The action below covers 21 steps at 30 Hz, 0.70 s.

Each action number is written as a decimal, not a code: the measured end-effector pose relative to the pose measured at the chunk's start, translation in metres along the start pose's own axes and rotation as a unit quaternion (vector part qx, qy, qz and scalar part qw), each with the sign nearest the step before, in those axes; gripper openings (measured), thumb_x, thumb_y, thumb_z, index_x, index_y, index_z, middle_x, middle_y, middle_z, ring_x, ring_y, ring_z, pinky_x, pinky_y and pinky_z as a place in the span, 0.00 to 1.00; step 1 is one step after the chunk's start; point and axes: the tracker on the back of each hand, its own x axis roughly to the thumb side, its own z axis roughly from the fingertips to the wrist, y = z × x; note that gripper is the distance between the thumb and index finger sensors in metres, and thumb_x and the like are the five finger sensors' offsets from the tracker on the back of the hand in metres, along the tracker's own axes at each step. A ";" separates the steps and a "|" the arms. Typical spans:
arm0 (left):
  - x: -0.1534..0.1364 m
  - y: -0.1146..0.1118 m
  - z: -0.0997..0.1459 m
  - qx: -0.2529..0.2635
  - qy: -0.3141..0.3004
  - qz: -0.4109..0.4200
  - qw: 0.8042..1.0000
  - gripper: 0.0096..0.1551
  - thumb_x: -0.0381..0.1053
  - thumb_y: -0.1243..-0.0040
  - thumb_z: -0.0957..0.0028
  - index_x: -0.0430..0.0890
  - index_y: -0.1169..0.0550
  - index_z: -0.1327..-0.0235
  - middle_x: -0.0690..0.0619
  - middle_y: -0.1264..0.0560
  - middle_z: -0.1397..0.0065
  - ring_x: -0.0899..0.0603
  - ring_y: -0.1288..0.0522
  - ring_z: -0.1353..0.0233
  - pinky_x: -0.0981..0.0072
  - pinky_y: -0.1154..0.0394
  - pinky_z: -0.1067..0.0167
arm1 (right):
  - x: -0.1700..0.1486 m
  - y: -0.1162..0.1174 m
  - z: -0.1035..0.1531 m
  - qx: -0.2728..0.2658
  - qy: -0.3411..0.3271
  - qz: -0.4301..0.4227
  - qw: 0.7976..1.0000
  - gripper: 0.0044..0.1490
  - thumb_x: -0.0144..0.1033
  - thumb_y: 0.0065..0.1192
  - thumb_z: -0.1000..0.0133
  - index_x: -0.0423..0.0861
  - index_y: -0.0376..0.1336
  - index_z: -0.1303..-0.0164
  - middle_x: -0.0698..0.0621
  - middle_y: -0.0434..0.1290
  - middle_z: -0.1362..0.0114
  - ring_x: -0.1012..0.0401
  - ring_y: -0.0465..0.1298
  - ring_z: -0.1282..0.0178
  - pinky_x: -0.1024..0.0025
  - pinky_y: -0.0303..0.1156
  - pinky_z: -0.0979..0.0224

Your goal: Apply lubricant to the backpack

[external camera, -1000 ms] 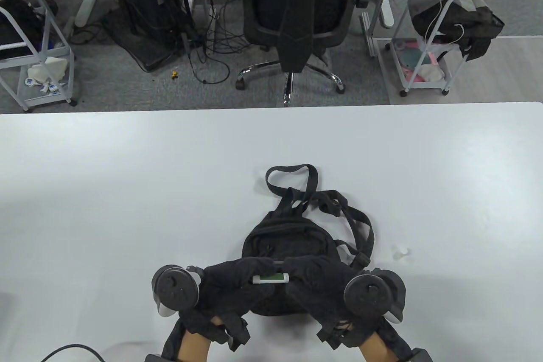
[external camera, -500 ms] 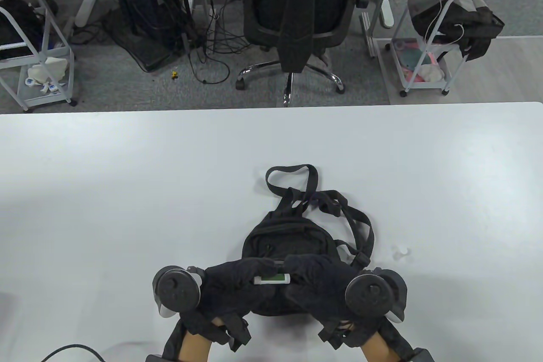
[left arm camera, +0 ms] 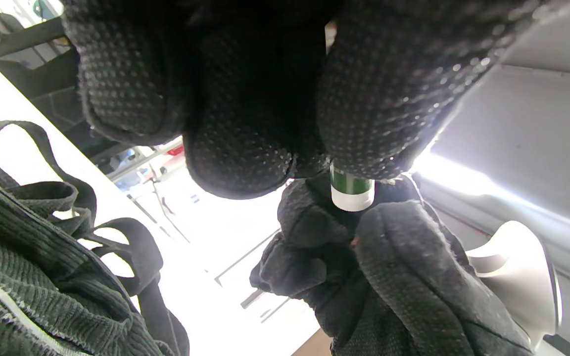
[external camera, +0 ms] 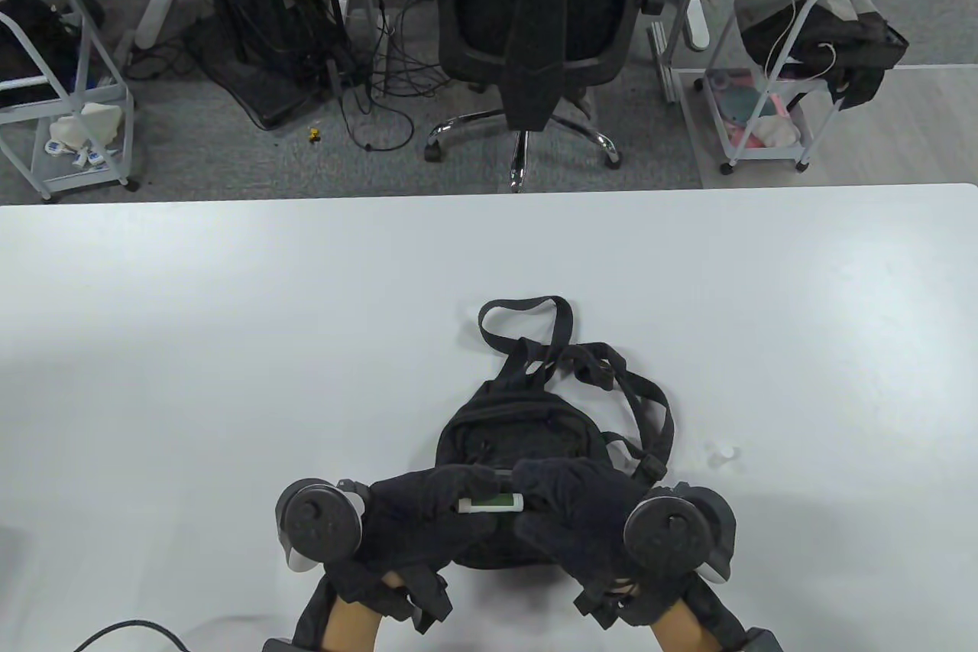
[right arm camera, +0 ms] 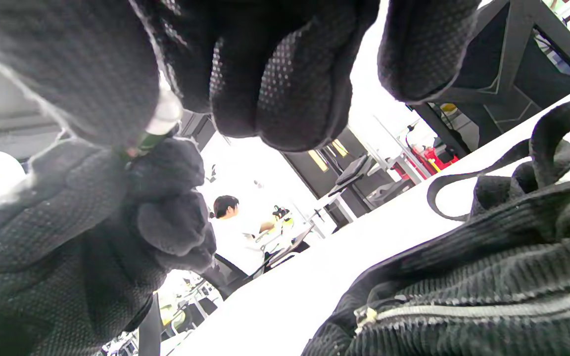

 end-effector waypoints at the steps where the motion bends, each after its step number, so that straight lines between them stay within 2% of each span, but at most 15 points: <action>1: 0.000 -0.001 0.000 -0.002 -0.001 -0.001 1.000 0.29 0.51 0.17 0.59 0.45 0.15 0.45 0.48 0.13 0.46 0.41 0.08 0.54 0.48 0.11 0.50 | 0.000 0.000 0.000 0.000 0.000 0.001 1.000 0.35 0.55 0.79 0.52 0.60 0.67 0.34 0.57 0.78 0.35 0.61 0.86 0.44 0.46 0.73 0.29; 3: 0.001 -0.001 0.000 -0.002 -0.001 -0.007 1.000 0.29 0.51 0.17 0.60 0.45 0.15 0.45 0.49 0.13 0.46 0.41 0.08 0.54 0.48 0.11 0.50 | -0.001 0.000 0.000 0.007 0.001 0.004 1.000 0.34 0.55 0.77 0.51 0.59 0.68 0.35 0.56 0.79 0.36 0.61 0.86 0.45 0.46 0.73 0.29; 7: 0.000 0.001 -0.001 0.000 -0.001 0.002 1.000 0.29 0.51 0.17 0.59 0.45 0.16 0.45 0.49 0.13 0.45 0.41 0.08 0.54 0.48 0.11 0.50 | -0.005 0.003 -0.002 0.023 0.009 -0.026 0.999 0.31 0.59 0.65 0.47 0.56 0.70 0.36 0.53 0.80 0.38 0.58 0.87 0.47 0.45 0.74 0.30; 10: -0.001 0.002 0.000 0.004 0.002 -0.002 1.000 0.29 0.51 0.17 0.59 0.45 0.16 0.45 0.49 0.13 0.45 0.41 0.08 0.54 0.48 0.11 0.50 | -0.005 0.001 -0.001 0.014 0.008 -0.009 1.000 0.35 0.60 0.72 0.49 0.57 0.68 0.33 0.54 0.78 0.35 0.58 0.86 0.44 0.45 0.74 0.30; 14: 0.000 0.002 -0.001 0.002 0.001 0.000 1.000 0.29 0.51 0.17 0.59 0.45 0.16 0.45 0.49 0.13 0.45 0.41 0.08 0.54 0.48 0.11 0.50 | -0.002 0.001 -0.001 0.004 0.005 0.001 1.000 0.34 0.54 0.77 0.50 0.60 0.67 0.34 0.57 0.78 0.36 0.60 0.86 0.44 0.47 0.74 0.30; 19: 0.000 0.002 -0.001 0.003 0.002 -0.001 1.000 0.29 0.52 0.17 0.59 0.45 0.15 0.45 0.49 0.13 0.46 0.41 0.08 0.54 0.47 0.11 0.50 | -0.007 0.003 -0.002 0.026 0.010 -0.019 0.999 0.28 0.57 0.67 0.47 0.59 0.71 0.37 0.55 0.80 0.39 0.59 0.87 0.48 0.47 0.75 0.32; 21: -0.001 0.002 -0.001 0.002 0.004 -0.002 1.000 0.29 0.52 0.17 0.59 0.45 0.15 0.45 0.49 0.13 0.46 0.41 0.08 0.54 0.47 0.11 0.50 | -0.007 0.004 -0.003 0.025 0.013 -0.019 0.999 0.29 0.58 0.66 0.47 0.58 0.70 0.37 0.55 0.80 0.38 0.59 0.86 0.47 0.47 0.75 0.32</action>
